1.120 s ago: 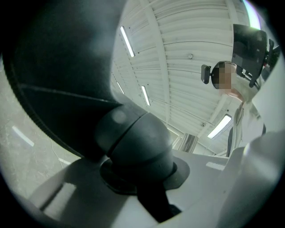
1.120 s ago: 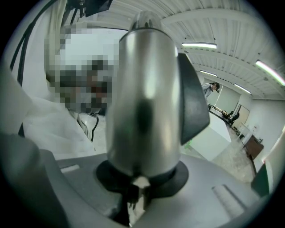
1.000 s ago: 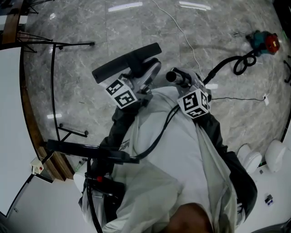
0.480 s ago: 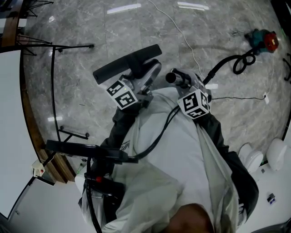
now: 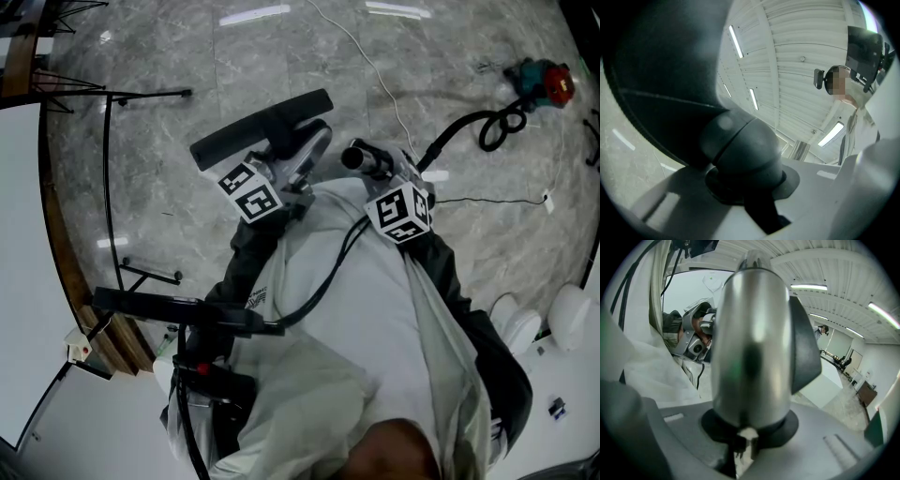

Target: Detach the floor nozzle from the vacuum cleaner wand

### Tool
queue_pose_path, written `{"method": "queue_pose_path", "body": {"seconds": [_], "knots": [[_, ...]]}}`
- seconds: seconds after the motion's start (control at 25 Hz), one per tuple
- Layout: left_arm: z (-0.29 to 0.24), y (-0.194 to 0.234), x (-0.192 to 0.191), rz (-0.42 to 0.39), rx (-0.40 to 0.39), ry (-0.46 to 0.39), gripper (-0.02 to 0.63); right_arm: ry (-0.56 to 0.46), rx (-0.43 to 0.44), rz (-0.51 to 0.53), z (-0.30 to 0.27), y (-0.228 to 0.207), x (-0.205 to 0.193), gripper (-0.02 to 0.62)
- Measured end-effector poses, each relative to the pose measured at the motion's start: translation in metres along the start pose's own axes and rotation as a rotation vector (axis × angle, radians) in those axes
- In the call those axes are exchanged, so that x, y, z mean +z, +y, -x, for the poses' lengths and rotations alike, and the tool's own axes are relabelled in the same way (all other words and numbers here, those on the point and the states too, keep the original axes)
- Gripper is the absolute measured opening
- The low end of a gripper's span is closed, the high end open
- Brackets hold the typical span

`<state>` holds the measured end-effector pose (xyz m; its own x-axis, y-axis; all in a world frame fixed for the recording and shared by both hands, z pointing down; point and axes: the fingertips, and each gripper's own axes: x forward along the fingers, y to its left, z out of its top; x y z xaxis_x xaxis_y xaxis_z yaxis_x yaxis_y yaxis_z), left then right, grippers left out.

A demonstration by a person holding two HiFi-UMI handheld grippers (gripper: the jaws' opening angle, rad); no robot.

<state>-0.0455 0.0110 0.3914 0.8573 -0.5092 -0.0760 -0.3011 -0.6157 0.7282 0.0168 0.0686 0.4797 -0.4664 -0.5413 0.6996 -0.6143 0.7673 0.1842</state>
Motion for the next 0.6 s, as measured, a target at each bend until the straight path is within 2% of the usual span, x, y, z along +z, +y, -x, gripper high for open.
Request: {"method": "queue_pose_path", "body": {"seconds": [0.6], "knots": [[-0.0008, 0.0012, -0.0008, 0.017, 0.0, 0.008, 0.077, -0.001, 0.009, -0.002, -0.0003, 0.0006, 0.0012, 0.067]]}}
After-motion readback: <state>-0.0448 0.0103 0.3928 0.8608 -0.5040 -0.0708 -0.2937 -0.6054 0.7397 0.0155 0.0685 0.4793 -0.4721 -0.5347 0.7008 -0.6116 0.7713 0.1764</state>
